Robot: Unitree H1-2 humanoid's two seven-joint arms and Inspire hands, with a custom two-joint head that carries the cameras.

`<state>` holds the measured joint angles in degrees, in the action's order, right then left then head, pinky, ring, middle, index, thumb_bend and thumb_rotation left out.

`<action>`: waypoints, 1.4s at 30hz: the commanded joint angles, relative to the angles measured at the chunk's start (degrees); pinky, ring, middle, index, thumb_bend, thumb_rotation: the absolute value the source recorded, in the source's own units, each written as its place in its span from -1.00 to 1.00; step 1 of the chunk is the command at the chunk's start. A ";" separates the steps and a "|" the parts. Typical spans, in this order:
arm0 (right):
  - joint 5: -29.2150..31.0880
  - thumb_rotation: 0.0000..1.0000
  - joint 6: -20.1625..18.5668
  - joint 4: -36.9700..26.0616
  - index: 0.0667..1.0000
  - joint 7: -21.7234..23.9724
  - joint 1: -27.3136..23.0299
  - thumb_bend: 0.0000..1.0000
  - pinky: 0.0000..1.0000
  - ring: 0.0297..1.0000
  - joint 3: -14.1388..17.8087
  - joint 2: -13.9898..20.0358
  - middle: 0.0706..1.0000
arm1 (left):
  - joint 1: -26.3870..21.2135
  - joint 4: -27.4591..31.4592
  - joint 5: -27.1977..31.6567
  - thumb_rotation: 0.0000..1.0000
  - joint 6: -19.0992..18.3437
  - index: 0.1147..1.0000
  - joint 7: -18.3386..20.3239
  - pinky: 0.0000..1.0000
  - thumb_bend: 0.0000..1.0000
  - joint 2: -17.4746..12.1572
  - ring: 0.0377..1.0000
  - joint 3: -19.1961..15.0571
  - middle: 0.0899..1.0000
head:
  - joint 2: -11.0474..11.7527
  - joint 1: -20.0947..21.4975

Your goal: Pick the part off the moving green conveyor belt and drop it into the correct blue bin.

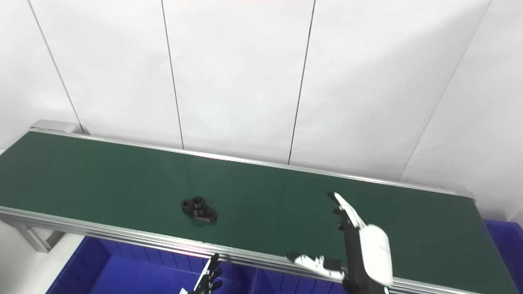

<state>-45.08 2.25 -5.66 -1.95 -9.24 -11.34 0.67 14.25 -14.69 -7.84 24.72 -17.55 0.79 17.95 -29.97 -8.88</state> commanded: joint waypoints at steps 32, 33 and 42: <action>-8.94 -0.02 -16.94 27.96 0.66 -0.31 -24.57 1.00 0.25 0.42 -13.08 -4.55 0.53 | 1.54 5.33 -2.50 0.74 2.19 1.00 0.16 0.77 0.62 1.62 0.90 0.21 1.00 | -2.35 -2.12; -8.54 -0.04 -16.78 28.76 0.66 -0.74 -24.66 1.00 0.24 0.41 -13.12 -4.75 0.53 | 1.67 5.52 -2.67 0.73 2.19 1.00 -0.07 0.78 0.62 1.75 0.90 0.27 1.00 | -2.64 -2.37; -7.41 -0.04 -18.18 33.54 0.69 -0.77 -26.23 1.00 0.20 0.40 -15.27 -5.56 0.55 | 2.24 6.96 -3.19 0.72 2.19 1.00 -0.83 0.82 0.53 2.42 0.91 1.04 1.00 | -3.42 -2.83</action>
<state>-52.72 -15.31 28.43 -1.05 -32.18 -26.47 -3.52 16.53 -10.13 -10.15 24.72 -17.85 2.63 18.55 -33.31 -11.78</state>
